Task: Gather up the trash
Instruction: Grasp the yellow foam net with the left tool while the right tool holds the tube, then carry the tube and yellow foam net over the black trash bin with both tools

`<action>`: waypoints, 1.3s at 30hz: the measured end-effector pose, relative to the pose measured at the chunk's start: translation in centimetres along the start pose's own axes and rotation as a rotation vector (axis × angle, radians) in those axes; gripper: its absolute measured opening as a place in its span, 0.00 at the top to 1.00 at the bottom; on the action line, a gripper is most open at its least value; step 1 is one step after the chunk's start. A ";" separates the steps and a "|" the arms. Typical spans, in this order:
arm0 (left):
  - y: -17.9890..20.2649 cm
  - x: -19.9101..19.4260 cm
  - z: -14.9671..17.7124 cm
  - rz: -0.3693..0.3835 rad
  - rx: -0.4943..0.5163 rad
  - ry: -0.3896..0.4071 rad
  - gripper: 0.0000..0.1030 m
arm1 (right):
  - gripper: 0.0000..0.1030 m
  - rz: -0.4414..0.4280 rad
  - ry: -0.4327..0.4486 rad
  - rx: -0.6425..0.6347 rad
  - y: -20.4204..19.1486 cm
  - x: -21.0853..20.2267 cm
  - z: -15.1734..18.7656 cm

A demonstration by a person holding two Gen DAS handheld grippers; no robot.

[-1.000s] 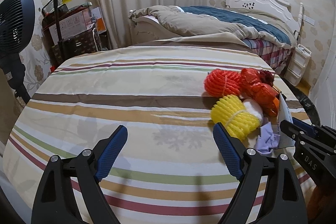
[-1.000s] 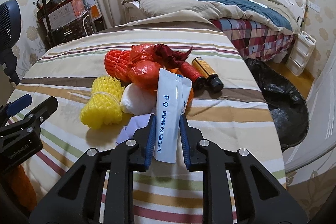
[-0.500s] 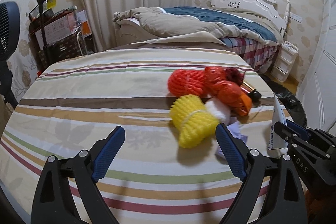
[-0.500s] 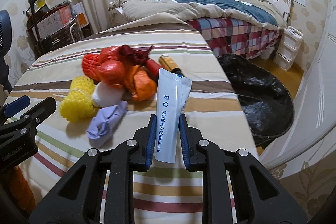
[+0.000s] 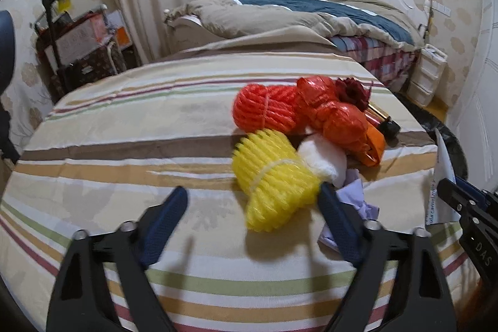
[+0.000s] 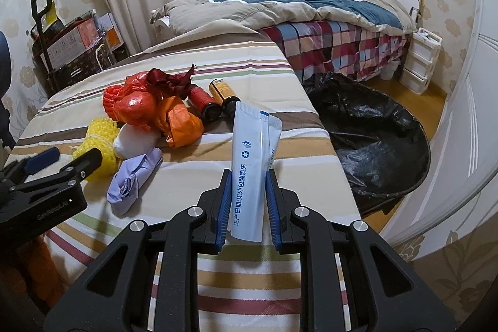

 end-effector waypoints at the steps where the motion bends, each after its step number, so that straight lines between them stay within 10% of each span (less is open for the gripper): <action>1: 0.0 0.1 0.1 0.020 -0.001 -0.005 0.35 | 0.80 0.000 -0.001 0.000 0.0 0.0 0.0; 9: 0.3 -0.3 0.5 0.087 0.004 0.007 0.63 | 0.79 0.000 0.001 0.000 0.0 0.0 -0.1; 39: 7.4 -1.5 -5.7 0.237 0.123 0.120 0.64 | 0.82 0.052 0.050 0.063 4.0 0.5 -4.0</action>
Point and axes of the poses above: each gripper's, at about its wrist camera, not at the fingertips, and x roughly the way its jaws point, y to its right, z to its underside, the point moved 5 cm from there along x, roughly the way its jaws point, and after that the axes turned 13 degrees about z, right-handed, at the moved point
